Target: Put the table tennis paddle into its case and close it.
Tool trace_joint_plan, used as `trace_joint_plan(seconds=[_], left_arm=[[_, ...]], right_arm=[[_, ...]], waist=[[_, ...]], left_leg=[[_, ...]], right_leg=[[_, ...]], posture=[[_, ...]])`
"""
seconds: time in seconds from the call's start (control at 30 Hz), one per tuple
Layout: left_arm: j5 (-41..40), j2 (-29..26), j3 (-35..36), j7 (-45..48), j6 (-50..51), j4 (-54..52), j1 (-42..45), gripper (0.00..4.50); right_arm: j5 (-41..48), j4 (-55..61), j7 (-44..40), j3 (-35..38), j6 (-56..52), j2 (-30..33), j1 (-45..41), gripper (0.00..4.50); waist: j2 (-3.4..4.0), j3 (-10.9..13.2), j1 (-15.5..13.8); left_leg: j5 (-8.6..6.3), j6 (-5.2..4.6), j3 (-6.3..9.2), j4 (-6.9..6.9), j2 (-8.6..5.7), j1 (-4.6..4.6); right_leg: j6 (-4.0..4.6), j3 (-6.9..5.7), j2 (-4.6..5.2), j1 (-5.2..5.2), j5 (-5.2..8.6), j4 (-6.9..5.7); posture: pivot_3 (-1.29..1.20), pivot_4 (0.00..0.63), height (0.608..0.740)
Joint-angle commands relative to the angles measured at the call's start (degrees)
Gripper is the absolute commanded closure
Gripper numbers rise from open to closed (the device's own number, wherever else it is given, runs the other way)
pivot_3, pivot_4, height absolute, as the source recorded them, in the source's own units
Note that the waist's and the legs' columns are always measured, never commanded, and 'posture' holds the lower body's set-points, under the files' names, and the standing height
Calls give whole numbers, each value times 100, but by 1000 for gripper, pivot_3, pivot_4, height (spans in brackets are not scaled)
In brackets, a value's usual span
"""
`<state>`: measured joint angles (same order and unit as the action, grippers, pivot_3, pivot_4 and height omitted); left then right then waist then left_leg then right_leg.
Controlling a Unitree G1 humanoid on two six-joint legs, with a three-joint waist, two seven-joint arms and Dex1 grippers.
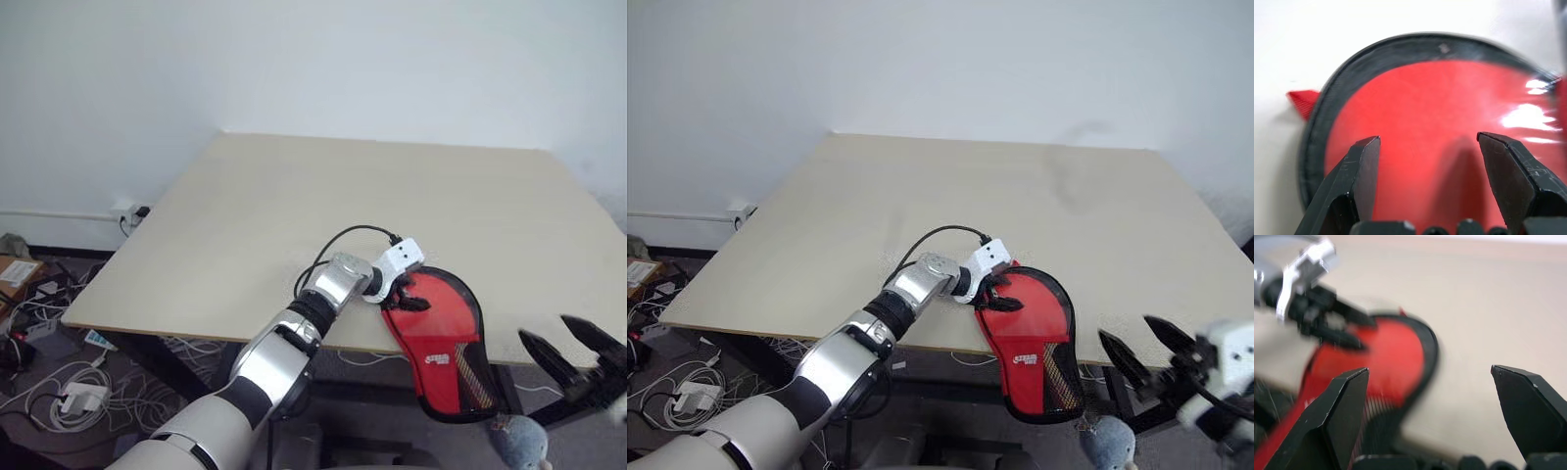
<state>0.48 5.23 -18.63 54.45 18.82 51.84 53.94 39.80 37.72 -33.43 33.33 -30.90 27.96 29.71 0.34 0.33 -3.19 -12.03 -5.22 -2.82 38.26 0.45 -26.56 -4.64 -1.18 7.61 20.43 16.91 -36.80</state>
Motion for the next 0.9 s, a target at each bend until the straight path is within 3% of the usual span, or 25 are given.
trace_joint_plan(seconds=[0.03, 0.27, 0.37, 0.53, 0.63, 0.9], left_arm=[[-393, -305, 302, 518, 99, -979, 18, 1140], [-600, -1475, 230, 1224, 632, -2763, -650, 1140], [-715, -2217, 205, 1589, 1008, -3533, -1225, 1140], [-584, -3134, 90, 1619, 1197, -3991, -2146, 1140], [-743, -3420, 215, 1573, 1425, -4216, -2603, 1140], [-696, -3649, 262, 971, 1543, -4449, -3402, 1140]], right_arm=[[-291, -297, 436, -447, 142, -212, -487, 169], [-900, -949, 957, -1198, 414, -560, -1493, 169], [-1020, -979, 1272, -1522, 382, -763, -2052, 169], [-1277, -1199, 1791, -1932, 303, -1049, -2989, 169], [-1753, -1570, 2149, -2136, 440, -1143, -3393, 169], [-1986, -2279, 2562, -2126, 665, -1555, -3981, 169]], waist=[[10, 2, -4], [34, -5, 83], [39, -3, 155], [44, 3, 270], [37, 7, 252], [39, 4, 298]], left_leg=[[0, -1, 0, 1, -3, -1], [6, -10, -4, 0, -11, 7], [16, -19, 0, 0, -7, 9], [37, 33, 4, -2, 2, 16], [39, 40, 6, -6, 11, 18], [39, 84, -10, -36, 7, 56]], right_leg=[[-1, 0, 0, -1, -1, -1], [-8, 11, -6, -4, -6, -15], [-9, 16, -19, -4, -7, -22], [-9, 22, -63, -2, -8, -27], [-8, 21, -68, 0, -7, -32], [-8, 33, -70, -15, -7, -33]], posture=[[0, 0, 715], [0, 0, 715], [0, 0, 715], [0, 0, 715], [0, 0, 715], [0, 0, 715]])
